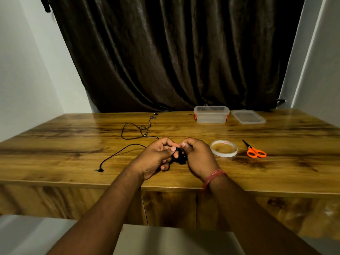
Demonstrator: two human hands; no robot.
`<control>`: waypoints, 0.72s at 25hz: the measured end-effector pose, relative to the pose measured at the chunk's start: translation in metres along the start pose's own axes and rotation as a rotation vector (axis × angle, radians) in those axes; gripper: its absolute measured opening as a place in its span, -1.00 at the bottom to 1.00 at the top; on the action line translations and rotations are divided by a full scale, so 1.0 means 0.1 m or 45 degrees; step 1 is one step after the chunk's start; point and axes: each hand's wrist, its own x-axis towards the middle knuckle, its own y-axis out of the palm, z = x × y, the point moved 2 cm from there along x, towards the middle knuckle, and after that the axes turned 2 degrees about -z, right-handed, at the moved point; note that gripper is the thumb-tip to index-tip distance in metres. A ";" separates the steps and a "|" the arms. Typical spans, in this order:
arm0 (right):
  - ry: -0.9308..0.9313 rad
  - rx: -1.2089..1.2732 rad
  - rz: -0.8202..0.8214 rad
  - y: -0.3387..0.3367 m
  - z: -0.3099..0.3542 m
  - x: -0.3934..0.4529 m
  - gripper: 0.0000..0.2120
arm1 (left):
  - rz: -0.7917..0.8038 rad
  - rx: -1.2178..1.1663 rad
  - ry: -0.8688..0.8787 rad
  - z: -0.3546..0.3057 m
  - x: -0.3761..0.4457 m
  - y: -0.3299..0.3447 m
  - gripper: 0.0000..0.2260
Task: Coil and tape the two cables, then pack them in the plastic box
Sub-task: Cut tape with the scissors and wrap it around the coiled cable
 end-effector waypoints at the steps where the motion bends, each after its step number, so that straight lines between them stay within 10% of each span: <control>1: 0.000 0.000 0.006 -0.01 0.01 -0.01 -0.76 | -0.015 0.017 0.008 0.00 0.00 0.01 -0.91; 18: -0.010 0.088 0.178 0.02 0.07 -0.05 -0.84 | -0.355 0.708 0.215 -0.05 -0.08 0.11 -0.89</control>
